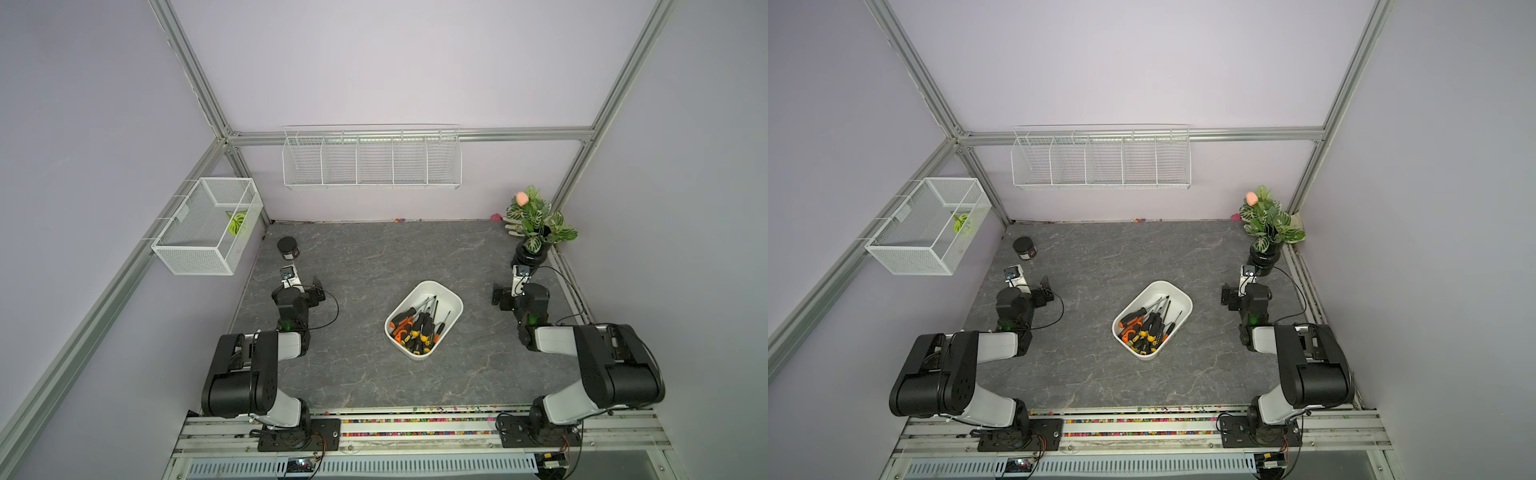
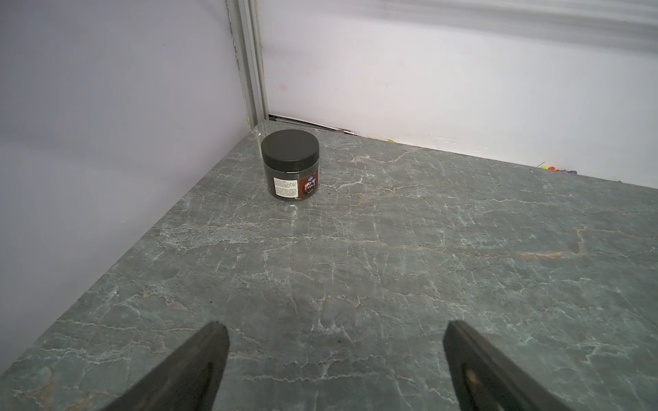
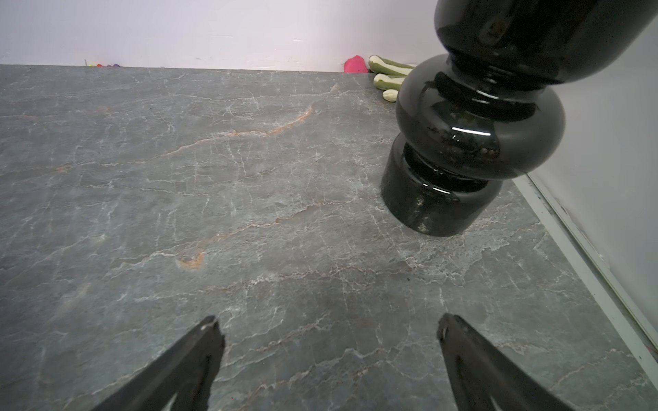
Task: Take out the screwdriver from the storage box
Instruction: Pick up the storage box at the center of the board.
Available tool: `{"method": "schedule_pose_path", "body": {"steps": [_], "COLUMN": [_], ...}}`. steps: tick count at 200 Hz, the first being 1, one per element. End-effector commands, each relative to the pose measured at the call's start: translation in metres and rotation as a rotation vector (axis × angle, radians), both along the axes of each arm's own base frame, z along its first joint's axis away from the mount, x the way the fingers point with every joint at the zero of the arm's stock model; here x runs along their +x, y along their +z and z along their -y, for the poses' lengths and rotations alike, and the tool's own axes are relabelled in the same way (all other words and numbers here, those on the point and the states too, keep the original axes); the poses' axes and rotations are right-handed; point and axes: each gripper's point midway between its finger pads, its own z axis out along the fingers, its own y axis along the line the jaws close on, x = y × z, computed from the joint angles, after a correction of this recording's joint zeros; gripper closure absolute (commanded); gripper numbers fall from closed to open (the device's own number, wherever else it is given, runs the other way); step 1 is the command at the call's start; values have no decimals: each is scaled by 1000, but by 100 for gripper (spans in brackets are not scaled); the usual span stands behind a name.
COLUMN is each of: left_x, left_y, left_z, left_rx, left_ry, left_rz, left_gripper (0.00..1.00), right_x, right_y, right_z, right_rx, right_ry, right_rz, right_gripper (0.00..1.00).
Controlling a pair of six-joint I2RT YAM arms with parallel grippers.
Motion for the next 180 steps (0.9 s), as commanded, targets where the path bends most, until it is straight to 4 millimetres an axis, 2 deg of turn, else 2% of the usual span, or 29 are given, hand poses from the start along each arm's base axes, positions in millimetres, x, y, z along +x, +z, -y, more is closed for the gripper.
{"method": "schedule_pose_path", "body": {"steps": [1, 94, 135, 166, 180], "left_x": [-2, -2, 3, 1, -1], "left_y": [3, 4, 13, 26, 40], "left_z": [-2, -2, -1, -3, -9], "left_rx": [-3, 1, 4, 30, 24], "left_ry": [11, 13, 14, 28, 74], "left_rz": [9, 11, -16, -68, -73], "left_gripper": [0, 0, 0, 0, 0], "right_x": [-1, -1, -3, -7, -8], "right_y": [7, 7, 8, 27, 36], "right_z": [0, 1, 7, 22, 16], "right_rx": [-5, -3, -4, 0, -7], "right_ry": [7, 0, -33, -132, -94], "right_rz": [20, 23, 30, 73, 51], "right_gripper": [1, 1, 1, 1, 1]}}
